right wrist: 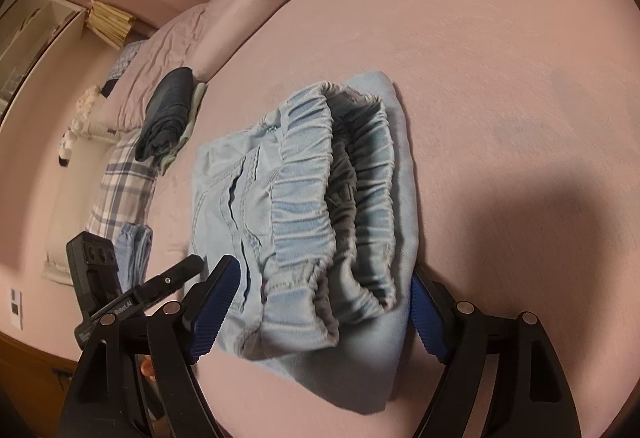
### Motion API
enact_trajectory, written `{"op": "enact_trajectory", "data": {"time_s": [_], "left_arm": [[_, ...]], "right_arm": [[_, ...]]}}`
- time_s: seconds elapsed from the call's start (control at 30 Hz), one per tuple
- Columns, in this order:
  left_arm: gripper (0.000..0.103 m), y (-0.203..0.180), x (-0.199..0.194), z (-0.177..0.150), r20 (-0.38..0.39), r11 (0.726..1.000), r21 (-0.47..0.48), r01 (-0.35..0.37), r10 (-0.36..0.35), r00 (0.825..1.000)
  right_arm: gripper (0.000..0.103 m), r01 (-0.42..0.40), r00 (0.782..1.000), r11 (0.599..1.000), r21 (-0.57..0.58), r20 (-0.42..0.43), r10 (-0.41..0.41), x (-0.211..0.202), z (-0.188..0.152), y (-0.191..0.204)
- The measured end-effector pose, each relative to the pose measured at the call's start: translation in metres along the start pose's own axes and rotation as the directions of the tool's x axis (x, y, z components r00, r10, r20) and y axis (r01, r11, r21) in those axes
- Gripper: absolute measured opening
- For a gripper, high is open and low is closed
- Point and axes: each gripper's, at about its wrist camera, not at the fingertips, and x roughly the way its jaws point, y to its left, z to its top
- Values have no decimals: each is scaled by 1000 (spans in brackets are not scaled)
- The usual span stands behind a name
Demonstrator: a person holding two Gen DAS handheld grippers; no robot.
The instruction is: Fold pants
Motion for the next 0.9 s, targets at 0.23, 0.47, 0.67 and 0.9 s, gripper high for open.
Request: {"op": "enact_trajectory", "data": {"time_s": [0.23,0.47,0.67,0.9], "left_arm": [[64,-6,7,8,-11,999,11,35,-35,999],[64,-9,10,11,-17,999,25,39,-38,999],[65,-17,17,16,-21,999,41,32,-31,999],[65,-28,22,16,-16,997,78,-19,20,1000]], "right_arm": [[83,-18,1000,1000,-13,-6,18,6,9,1],[85,-16,1000,999,-46,-15,15,14,18,7],[85,5,1000,996,-88,-13,-6,22,21,16],[85,23,1000,992,-122,-3,-24,27,25,21]]}}
